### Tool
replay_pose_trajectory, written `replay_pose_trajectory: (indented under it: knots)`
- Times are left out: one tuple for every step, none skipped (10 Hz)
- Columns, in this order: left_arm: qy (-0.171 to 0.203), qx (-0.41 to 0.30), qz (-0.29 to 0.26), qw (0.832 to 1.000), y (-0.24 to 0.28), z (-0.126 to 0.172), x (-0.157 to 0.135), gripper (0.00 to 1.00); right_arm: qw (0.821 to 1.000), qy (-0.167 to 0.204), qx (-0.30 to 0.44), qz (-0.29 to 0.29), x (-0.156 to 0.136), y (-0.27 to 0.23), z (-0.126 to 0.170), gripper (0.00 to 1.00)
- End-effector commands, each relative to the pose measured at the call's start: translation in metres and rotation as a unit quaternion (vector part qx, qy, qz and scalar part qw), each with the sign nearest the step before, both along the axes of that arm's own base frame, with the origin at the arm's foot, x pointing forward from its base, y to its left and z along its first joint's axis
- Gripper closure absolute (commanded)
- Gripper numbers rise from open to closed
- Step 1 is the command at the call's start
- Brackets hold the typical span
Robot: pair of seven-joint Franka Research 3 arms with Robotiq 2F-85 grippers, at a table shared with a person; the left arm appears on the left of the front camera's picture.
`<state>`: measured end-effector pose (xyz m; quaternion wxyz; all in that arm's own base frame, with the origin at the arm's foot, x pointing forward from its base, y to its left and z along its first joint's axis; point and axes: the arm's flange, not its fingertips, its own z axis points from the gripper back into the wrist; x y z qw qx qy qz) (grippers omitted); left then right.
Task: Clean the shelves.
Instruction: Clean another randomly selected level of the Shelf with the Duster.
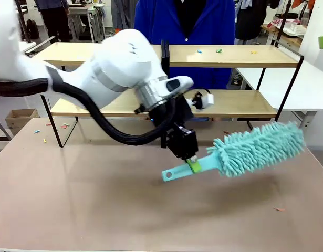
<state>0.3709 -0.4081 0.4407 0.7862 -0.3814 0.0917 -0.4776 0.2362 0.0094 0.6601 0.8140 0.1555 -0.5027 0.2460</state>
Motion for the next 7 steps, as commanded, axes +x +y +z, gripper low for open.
replay_pose_trajectory:
  knots:
    - [-0.037, 0.001, 0.088, 0.995, 0.043, -0.004, -0.029, 0.88, 1.0, 0.0, 0.001, 0.001, 0.0, 0.0, 0.0, 0.0]
    - [-0.051, 0.009, 0.117, 0.992, 0.061, -0.005, -0.039, 0.88, 1.0, 0.0, 0.001, 0.001, 0.0, 0.0, 0.0, 0.0]
    - [-0.062, -0.015, 0.108, 0.992, 0.083, -0.008, -0.051, 0.88, 1.0, 0.0, 0.001, 0.001, 0.0, 0.0, 0.0, 0.0]
    - [-0.067, -0.003, 0.153, 0.986, 0.102, -0.012, -0.062, 0.88, 1.0, 0.0, 0.001, 0.001, 0.0, 0.0, 0.0, 0.0]
    - [-0.063, 0.002, 0.175, 0.982, 0.125, -0.016, -0.072, 0.88, 1.0, 0.0, 0.001, 0.001, 0.0, 0.0, 0.0, 0.0]
    - [-0.09, 0.033, 0.197, 0.976, 0.142, -0.021, -0.082, 0.88, 1.0, 0.0, 0.001, 0.001, 0.0, 0.0, 0.0, 0.0]
    - [-0.059, 0.013, 0.15, 0.987, 0.108, -0.016, -0.051, 0.88, 1.0, 0.0, 0.001, 0.001, 0.0, 0.0, 0.0, 0.0]
